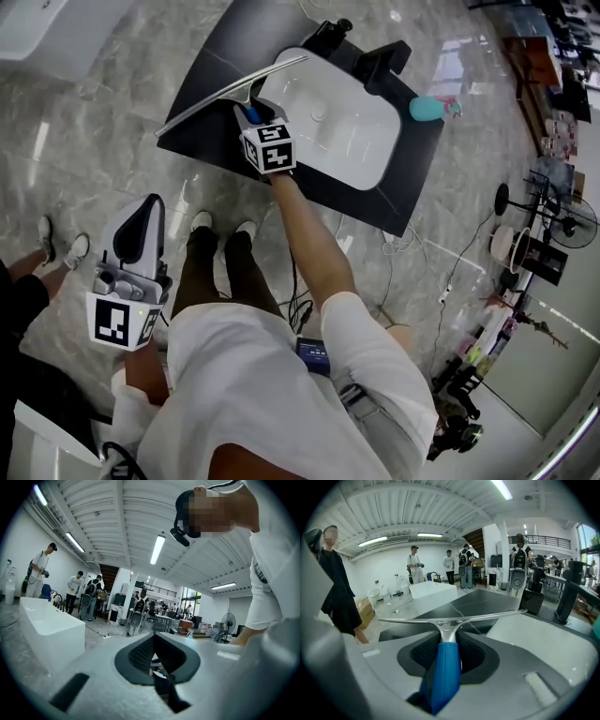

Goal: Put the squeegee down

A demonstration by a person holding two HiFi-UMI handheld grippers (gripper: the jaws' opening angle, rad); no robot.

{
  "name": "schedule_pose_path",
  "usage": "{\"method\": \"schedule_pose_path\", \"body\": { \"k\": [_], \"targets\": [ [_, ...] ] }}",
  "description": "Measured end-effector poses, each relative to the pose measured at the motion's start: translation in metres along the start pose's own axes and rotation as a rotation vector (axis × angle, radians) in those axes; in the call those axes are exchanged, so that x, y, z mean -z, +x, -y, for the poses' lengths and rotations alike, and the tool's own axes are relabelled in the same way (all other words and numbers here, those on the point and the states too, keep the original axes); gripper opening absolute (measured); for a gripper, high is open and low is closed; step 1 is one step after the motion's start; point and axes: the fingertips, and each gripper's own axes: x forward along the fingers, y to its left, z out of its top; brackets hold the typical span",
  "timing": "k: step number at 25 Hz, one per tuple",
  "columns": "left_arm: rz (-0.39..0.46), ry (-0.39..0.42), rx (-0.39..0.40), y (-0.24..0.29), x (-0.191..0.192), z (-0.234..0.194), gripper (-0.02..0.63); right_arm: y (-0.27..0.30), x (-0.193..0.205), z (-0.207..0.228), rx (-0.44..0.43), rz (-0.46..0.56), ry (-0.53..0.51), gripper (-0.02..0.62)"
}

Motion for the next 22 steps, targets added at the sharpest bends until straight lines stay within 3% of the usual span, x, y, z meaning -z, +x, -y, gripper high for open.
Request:
{"method": "schedule_pose_path", "body": {
  "k": [6, 14, 18, 22],
  "targets": [
    [0.006, 0.007, 0.000, 0.002, -0.005, -0.003, 0.006, 0.013, 0.019, 0.001, 0.029, -0.067, -0.016, 0.140],
    [0.005, 0.013, 0.005, 0.001, -0.005, 0.002, 0.006, 0.013, 0.021, 0.003, 0.034, -0.072, -0.008, 0.146],
    [0.011, 0.015, 0.009, -0.001, -0.008, 0.007, 0.006, 0.001, 0.013, 0.003, 0.032, -0.037, 0.000, 0.153],
    [0.025, 0.024, 0.026, 0.001, -0.015, 0.014, 0.006, -0.025, -0.018, 0.002, 0.027, 0.061, -0.006, 0.150]
  ]
}}
